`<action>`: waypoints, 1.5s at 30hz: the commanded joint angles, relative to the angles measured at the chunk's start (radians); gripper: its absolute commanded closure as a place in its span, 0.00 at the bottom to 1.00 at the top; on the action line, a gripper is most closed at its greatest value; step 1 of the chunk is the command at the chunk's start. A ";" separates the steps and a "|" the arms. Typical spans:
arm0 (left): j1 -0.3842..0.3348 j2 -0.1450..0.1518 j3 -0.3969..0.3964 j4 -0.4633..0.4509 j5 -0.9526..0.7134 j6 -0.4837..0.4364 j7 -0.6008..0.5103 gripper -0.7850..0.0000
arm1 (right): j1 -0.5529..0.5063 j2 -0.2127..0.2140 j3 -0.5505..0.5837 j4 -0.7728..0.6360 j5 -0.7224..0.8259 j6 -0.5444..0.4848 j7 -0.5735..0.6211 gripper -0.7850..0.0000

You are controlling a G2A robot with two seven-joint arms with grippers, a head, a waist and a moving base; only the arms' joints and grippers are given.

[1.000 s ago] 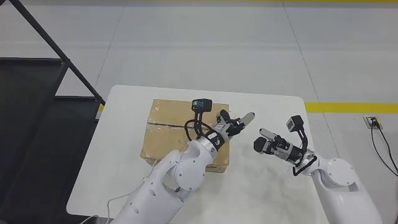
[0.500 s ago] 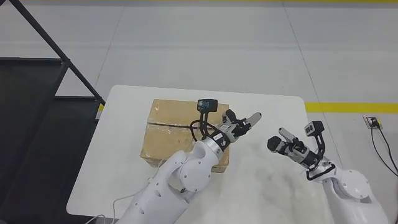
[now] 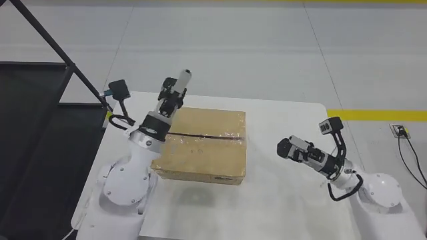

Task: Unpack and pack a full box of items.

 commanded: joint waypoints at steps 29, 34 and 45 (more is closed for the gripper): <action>0.253 0.049 -0.478 0.249 -0.264 -0.081 -0.119 0.00 | 0.544 -0.164 -0.649 0.383 -0.199 0.224 -0.190 0.00; 0.245 0.053 -0.463 0.278 -0.260 -0.089 -0.132 0.00 | 0.581 -0.193 -0.701 0.413 -0.194 0.245 -0.210 0.00; 0.273 0.057 -0.440 0.313 -0.291 -0.119 -0.146 0.00 | 0.675 -0.291 -0.812 0.533 -0.082 0.292 -0.273 0.00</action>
